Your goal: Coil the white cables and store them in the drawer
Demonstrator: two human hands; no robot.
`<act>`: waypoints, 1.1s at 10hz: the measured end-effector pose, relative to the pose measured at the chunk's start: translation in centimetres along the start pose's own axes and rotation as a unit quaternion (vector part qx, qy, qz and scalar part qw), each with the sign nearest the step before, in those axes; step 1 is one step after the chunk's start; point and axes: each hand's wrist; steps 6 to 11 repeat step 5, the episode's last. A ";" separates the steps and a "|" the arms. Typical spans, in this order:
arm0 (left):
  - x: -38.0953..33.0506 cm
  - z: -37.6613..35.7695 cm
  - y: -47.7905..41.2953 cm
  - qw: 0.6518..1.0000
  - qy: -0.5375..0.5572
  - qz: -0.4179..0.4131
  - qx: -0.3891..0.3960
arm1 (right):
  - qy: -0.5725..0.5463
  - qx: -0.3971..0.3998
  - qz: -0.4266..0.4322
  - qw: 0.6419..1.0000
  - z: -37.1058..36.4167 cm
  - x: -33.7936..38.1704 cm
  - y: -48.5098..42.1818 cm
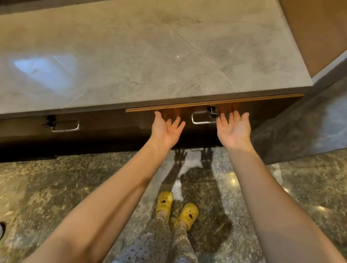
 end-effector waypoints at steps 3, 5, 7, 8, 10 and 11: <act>-0.5 0.4 -0.2 0.988 -0.151 0.024 0.012 | 0.065 -0.016 -0.015 0.998 0.1 0.7 -1.0; -3.0 2.7 1.5 0.862 -0.491 0.117 -0.043 | 0.486 -0.106 -0.171 0.850 -0.3 -0.5 0.2; -3.0 2.7 1.5 0.862 -0.491 0.117 -0.043 | 0.486 -0.106 -0.171 0.850 -0.3 -0.5 0.2; -3.0 2.7 1.5 0.862 -0.491 0.117 -0.043 | 0.486 -0.106 -0.171 0.850 -0.3 -0.5 0.2; -3.0 2.7 1.5 0.862 -0.491 0.117 -0.043 | 0.486 -0.106 -0.171 0.850 -0.3 -0.5 0.2; -3.0 2.7 1.5 0.862 -0.491 0.117 -0.043 | 0.486 -0.106 -0.171 0.850 -0.3 -0.5 0.2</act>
Point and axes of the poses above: each hand's wrist, its own y-axis away from the middle knuckle, its own z-axis out of the back of the hand, x = y × z, and after that the axes turned 15 degrees about x, right-handed
